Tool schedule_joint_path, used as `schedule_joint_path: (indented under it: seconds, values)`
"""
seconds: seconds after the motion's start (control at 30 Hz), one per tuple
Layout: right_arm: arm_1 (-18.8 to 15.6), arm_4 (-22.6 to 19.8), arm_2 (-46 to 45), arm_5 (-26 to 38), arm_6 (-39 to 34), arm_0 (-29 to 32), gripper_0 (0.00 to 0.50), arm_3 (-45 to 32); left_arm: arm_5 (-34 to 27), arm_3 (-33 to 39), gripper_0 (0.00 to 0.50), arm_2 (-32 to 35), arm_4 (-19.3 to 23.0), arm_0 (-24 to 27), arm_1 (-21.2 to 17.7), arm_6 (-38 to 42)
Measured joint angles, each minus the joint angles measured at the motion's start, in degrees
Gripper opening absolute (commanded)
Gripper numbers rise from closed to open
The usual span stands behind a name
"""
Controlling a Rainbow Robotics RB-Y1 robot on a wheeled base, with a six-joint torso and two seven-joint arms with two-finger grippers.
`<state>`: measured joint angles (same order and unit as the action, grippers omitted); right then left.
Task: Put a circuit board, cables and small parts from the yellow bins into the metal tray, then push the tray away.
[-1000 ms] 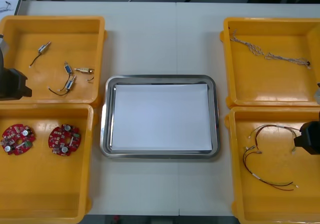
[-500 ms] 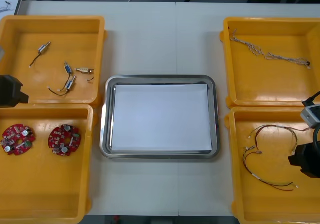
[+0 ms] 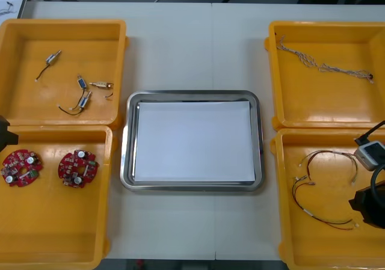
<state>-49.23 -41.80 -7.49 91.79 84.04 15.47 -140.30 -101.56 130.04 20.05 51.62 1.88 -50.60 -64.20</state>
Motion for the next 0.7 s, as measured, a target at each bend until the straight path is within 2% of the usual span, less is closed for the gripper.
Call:
schedule_joint_path:
  seconds: [0.17,0.37,0.5,0.7]
  values:
    - [0.0,6.5,5.1,-2.7,2.6,0.0,0.500,0.0,-0.1,4.1,0.500,1.1,-3.4,-2.7,3.5,0.0]
    - [0.0,11.5,9.6,-6.5,9.1,0.1,0.500,0.0,-0.2,5.6,0.500,1.1,-4.8,-4.9,7.6,-0.1]
    - [0.0,12.1,11.8,-9.1,9.1,0.3,0.500,0.9,-0.2,6.4,0.500,1.1,-6.6,-6.5,9.5,-1.7]
    - [1.0,10.1,12.3,-12.5,9.1,1.0,0.500,6.5,0.3,6.6,0.500,1.1,-9.4,-8.9,10.9,-6.2]
